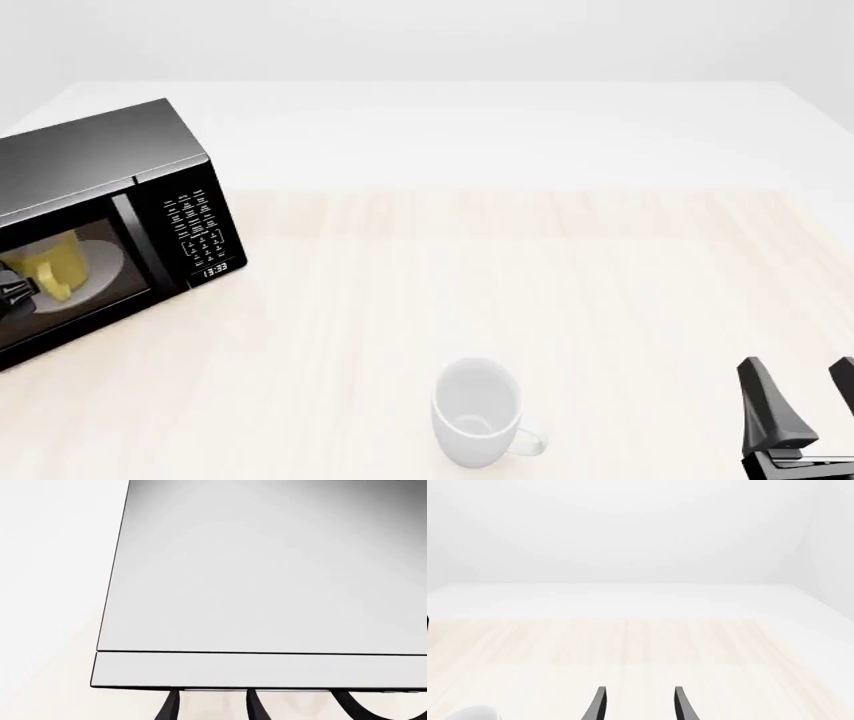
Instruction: Put the yellow and white mug in the microwave and close it.
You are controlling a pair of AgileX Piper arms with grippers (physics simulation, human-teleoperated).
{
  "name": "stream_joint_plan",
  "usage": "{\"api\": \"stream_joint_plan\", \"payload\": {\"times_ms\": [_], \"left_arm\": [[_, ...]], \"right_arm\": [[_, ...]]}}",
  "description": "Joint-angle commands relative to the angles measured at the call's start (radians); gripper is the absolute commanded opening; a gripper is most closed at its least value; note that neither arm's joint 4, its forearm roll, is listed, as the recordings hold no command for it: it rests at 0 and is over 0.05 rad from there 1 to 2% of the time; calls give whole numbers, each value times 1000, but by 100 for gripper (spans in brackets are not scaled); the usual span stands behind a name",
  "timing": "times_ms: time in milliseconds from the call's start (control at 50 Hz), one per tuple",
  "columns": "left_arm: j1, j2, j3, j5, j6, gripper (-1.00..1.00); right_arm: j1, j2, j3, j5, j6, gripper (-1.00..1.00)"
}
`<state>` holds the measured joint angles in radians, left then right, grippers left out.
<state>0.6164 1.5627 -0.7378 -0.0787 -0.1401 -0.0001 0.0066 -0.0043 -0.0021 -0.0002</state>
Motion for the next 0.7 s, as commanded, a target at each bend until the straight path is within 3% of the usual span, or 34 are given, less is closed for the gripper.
{"api": "stream_joint_plan", "payload": {"times_ms": [20, 440, 700], "left_arm": [[15, 4, 2, -18, 3, 100], [48, -160, 133, -26, 28, 100], [12, -310, 173, 24, 22, 100]], "right_arm": [[0, 0, 0, 0, 0, 100], [0, 0, 0, 0, 0, 100], [0, 0, 0, 0, 0, 100]]}}
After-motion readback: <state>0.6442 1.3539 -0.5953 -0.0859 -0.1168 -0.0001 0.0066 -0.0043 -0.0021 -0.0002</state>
